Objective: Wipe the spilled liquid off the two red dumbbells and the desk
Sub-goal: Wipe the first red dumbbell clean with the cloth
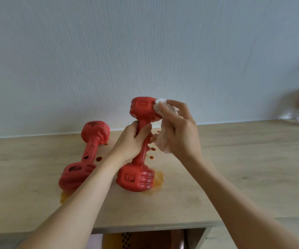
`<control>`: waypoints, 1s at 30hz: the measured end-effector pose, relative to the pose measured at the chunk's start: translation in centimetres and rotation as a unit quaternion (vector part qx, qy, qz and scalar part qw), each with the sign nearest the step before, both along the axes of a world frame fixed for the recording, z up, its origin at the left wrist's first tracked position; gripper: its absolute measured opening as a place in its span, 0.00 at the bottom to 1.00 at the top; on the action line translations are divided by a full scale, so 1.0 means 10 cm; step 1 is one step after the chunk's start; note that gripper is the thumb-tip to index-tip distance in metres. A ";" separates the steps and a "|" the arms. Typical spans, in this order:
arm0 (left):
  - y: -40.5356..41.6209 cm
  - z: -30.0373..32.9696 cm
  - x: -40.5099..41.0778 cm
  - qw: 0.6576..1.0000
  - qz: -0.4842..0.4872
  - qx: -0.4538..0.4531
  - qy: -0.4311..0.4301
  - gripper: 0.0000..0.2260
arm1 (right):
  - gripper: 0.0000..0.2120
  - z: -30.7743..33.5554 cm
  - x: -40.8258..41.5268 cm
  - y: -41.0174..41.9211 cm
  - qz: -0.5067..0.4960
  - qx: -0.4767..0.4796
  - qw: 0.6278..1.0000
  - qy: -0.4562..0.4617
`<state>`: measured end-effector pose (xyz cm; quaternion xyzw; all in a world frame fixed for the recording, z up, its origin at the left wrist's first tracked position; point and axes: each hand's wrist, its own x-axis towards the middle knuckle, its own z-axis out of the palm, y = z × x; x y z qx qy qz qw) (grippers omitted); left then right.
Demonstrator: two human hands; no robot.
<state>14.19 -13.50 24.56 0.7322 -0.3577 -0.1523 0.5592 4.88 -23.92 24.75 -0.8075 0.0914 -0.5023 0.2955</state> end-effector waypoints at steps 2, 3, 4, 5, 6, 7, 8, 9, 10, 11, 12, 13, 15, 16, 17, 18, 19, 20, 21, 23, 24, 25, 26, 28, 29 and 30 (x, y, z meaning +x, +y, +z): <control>-0.02 0.02 -0.01 1.000 0.001 0.004 0.000 0.09 | 0.21 0.03 0.01 0.10 -0.029 -0.122 0.992 0.013; -0.03 0.02 -0.02 1.000 0.000 0.005 0.000 0.09 | 0.23 0.02 0.00 0.10 -0.035 -0.157 0.987 0.022; -0.04 0.02 -0.02 1.000 -0.005 0.003 0.001 0.09 | 0.25 0.00 -0.01 0.08 -0.035 -0.170 0.984 0.029; -0.04 0.02 -0.03 1.000 -0.011 -0.001 0.005 0.10 | 0.26 -0.03 -0.02 0.02 -0.029 -0.163 0.986 0.030; -0.03 0.01 -0.03 1.000 -0.018 -0.003 0.011 0.10 | 0.26 -0.08 -0.03 -0.04 -0.020 -0.138 0.990 0.027; -0.03 0.00 -0.02 1.000 -0.022 -0.004 0.016 0.11 | 0.24 -0.13 -0.04 -0.11 -0.010 -0.101 0.995 0.023; -0.03 0.00 -0.01 1.000 -0.023 -0.003 0.016 0.11 | 0.22 -0.18 -0.04 -0.18 -0.003 -0.065 0.998 0.017; -0.02 0.00 -0.01 1.000 -0.020 -0.001 0.014 0.11 | 0.20 -0.20 -0.04 -0.22 -0.001 -0.038 0.999 0.010; -0.02 0.00 -0.01 1.000 -0.019 0.001 0.011 0.11 | 0.18 -0.20 -0.03 -0.23 -0.004 -0.024 1.000 0.004; -0.02 0.00 -0.01 1.000 -0.020 0.000 0.010 0.12 | 0.18 -0.18 -0.02 -0.20 -0.009 -0.026 1.000 -0.002; -0.02 0.01 -0.02 1.000 -0.022 -0.001 0.010 0.11 | 0.18 -0.13 -0.01 -0.14 -0.020 -0.043 0.999 -0.005; -0.02 0.02 -0.03 1.000 -0.022 -0.002 0.010 0.11 | 0.20 -0.08 -0.01 -0.06 -0.032 -0.070 0.997 -0.004; -0.03 0.03 -0.05 1.000 -0.017 -0.008 0.007 0.10 | 0.23 -0.01 0.00 0.00 -0.057 -0.116 0.992 -0.001; -0.03 0.03 -0.05 1.000 -0.016 -0.011 0.005 0.10 | 0.22 -0.02 0.00 -0.03 -0.057 -0.107 0.993 -0.004; -0.02 0.03 -0.05 1.000 -0.017 -0.014 0.003 0.10 | 0.21 -0.04 0.01 -0.07 -0.044 -0.069 0.997 -0.005; -0.01 0.03 -0.05 1.000 -0.019 -0.017 0.002 0.10 | 0.19 -0.07 0.00 -0.11 -0.019 -0.013 1.000 -0.002; 0.00 0.03 -0.04 1.000 -0.024 -0.019 0.000 0.10 | 0.18 -0.09 -0.01 -0.14 0.006 0.037 0.999 0.004; 0.01 0.03 -0.03 0.999 -0.029 -0.020 -0.003 0.10 | 0.17 -0.09 -0.02 -0.16 0.022 0.072 0.997 0.010; 0.01 0.03 -0.03 0.999 -0.034 -0.018 -0.010 0.10 | 0.17 -0.07 -0.03 -0.17 0.029 0.095 0.995 0.017; 0.01 0.04 -0.02 0.998 -0.048 -0.019 -0.023 0.07 | 0.16 -0.01 -0.04 -0.17 0.035 0.133 0.990 0.025; 0.00 0.05 -0.03 0.998 -0.055 -0.023 -0.025 0.06 | 0.16 0.03 -0.04 -0.16 0.033 0.143 0.989 0.021; 0.00 0.06 -0.03 0.998 -0.058 -0.028 -0.023 0.05 | 0.17 0.06 -0.06 -0.14 0.031 0.142 0.989 0.012; -0.02 0.07 -0.02 0.998 -0.056 -0.036 -0.018 0.04 | 0.17 0.09 -0.07 -0.11 0.027 0.130 0.991 -0.002; -0.03 0.09 0.01 0.998 -0.041 -0.051 -0.021 0.05 | 0.17 0.13 -0.09 -0.04 0.016 0.081 0.996 -0.021; -0.03 0.10 0.02 0.997 -0.035 -0.055 -0.030 0.05 | 0.17 0.12 -0.09 -0.03 0.015 0.071 0.997 -0.024; -0.03 0.10 0.02 0.997 -0.039 -0.058 -0.040 0.04 | 0.17 0.11 -0.09 -0.04 0.018 0.081 0.996 -0.020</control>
